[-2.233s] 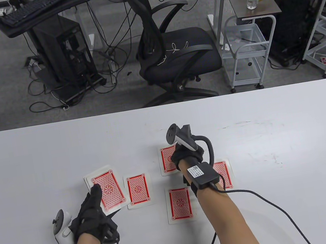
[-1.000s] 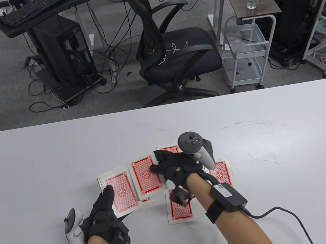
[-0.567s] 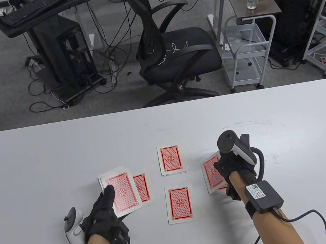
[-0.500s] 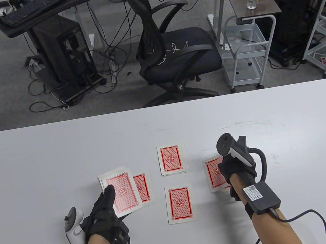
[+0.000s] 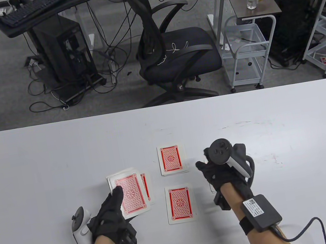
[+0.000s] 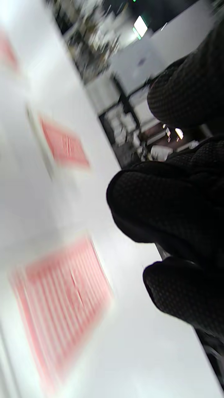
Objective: Four-player card dealing with fan arrangement
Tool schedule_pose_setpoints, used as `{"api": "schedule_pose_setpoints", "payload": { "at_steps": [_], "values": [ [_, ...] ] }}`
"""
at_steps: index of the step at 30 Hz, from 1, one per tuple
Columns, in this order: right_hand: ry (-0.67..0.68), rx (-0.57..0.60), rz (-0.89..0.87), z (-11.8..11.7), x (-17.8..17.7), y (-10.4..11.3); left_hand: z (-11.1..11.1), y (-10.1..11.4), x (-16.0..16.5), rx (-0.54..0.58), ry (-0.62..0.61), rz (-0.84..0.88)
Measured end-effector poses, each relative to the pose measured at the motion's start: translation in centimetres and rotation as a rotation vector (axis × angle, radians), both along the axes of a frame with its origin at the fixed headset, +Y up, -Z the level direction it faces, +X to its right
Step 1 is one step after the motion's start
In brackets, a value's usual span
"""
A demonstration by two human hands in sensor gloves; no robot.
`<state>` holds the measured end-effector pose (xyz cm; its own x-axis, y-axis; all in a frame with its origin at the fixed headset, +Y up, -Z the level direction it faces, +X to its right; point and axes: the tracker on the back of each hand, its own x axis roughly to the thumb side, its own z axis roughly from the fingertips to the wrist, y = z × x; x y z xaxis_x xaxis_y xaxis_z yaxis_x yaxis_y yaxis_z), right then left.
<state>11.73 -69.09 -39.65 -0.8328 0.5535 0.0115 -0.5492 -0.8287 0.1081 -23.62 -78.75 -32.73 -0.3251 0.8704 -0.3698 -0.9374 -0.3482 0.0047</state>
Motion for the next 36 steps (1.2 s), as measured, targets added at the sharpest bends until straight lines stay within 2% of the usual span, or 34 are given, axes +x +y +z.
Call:
{"api": "schedule_pose_setpoints", "payload": {
  "at_steps": [2,5,9,10,12,14,17,20,22,27,31,33,36],
  "values": [
    [0.082,0.007,-0.148,1.0,-2.6,-0.2,0.1,-0.3,0.9,0.003,-0.037,0.028],
    [0.164,-0.044,-0.266,2.2,-5.8,-1.3,0.2,-0.8,2.1,-0.006,-0.07,0.061],
    [0.166,-0.09,-0.206,3.4,-8.7,-3.1,0.4,-1.0,3.3,0.013,-0.127,0.003],
    [0.18,-0.097,-0.169,3.5,-8.9,-3.3,0.5,-1.0,3.5,0.014,-0.138,0.003],
    [0.094,-0.042,-0.204,4.0,-8.9,-3.6,0.7,-1.2,3.5,-0.002,-0.118,-0.033],
    [0.106,-0.055,-0.216,4.0,-8.5,-3.6,0.6,-1.2,3.5,0.007,-0.132,-0.014],
    [0.127,-0.011,-0.339,3.5,-7.5,-3.8,0.5,-1.0,3.1,0.025,-0.126,0.0],
    [0.151,-0.08,-0.521,2.9,-6.2,-4.2,0.3,-0.5,2.7,0.049,-0.115,0.005],
    [0.144,-0.087,-0.56,2.7,-5.2,-4.0,0.2,-0.3,2.0,0.051,-0.085,-0.032],
    [0.131,-0.096,-0.371,2.4,-3.0,-4.2,0.1,-0.8,-0.8,0.01,0.009,-0.083],
    [0.112,-0.149,-0.048,2.3,-3.7,-5.3,-0.1,-0.8,-2.0,0.01,0.035,-0.094],
    [0.09,-0.128,0.207,2.3,-4.6,-5.8,-0.1,-0.8,-2.0,0.01,0.041,-0.091],
    [0.066,-0.107,0.44,2.4,-5.6,-6.3,-0.1,-0.8,-1.9,0.02,0.037,-0.101]
  ]
}}
